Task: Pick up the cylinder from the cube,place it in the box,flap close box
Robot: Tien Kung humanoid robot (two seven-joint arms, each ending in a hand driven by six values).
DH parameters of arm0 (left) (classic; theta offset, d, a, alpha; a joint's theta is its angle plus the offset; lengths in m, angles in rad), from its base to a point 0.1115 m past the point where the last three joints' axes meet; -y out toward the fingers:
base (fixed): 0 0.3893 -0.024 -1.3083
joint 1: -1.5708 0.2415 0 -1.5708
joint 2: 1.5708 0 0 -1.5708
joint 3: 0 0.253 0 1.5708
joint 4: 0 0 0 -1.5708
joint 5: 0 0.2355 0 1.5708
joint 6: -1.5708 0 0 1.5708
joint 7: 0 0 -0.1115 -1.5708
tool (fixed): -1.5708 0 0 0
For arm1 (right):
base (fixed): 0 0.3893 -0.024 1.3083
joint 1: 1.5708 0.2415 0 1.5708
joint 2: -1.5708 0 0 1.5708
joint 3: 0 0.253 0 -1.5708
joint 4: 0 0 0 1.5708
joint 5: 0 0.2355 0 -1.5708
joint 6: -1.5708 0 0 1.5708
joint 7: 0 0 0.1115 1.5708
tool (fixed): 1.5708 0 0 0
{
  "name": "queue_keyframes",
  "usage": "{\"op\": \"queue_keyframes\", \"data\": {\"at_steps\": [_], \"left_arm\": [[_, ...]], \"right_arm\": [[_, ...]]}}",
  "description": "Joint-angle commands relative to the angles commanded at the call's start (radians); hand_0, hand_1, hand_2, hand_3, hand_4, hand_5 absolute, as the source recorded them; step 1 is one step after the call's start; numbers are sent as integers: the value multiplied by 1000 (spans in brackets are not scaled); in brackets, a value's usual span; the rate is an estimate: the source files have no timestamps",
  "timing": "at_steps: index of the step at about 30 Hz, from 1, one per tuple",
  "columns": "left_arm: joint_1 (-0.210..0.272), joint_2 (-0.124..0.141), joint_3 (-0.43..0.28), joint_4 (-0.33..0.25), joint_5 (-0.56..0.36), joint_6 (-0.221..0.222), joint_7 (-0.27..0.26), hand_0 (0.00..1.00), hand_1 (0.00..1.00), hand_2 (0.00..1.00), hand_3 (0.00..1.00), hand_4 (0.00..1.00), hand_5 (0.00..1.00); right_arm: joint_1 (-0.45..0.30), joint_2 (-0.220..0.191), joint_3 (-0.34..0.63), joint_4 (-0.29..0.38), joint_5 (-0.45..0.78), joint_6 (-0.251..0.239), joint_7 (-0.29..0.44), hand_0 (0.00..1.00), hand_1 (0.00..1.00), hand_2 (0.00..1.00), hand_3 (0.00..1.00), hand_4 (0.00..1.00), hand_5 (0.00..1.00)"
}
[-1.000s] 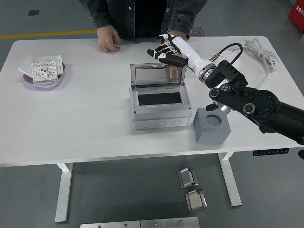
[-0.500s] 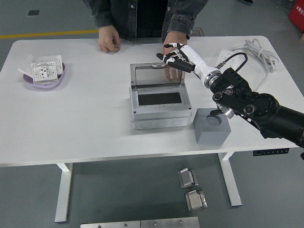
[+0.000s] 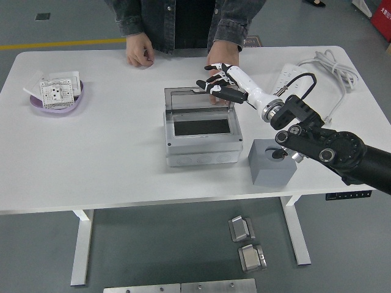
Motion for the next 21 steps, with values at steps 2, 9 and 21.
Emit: {"op": "queue_keyframes", "data": {"at_steps": [2,9,21], "left_arm": [[2,0,-2,0,0,1,0,684,669,571,624,514,337],[11,0,-13,0,1,3,-2,684,669,569,622,514,337],[22,0,-24,2,1,5,-4,684,668,569,620,513,336]], "right_arm": [[-5,-7,4,17,-16,-2,-4,738,700,721,839,887,748],[-21,-38,19,78,-70,-3,-24,729,693,721,838,885,746],[-51,-86,2,155,-142,5,-62,693,682,722,837,885,748]]}}
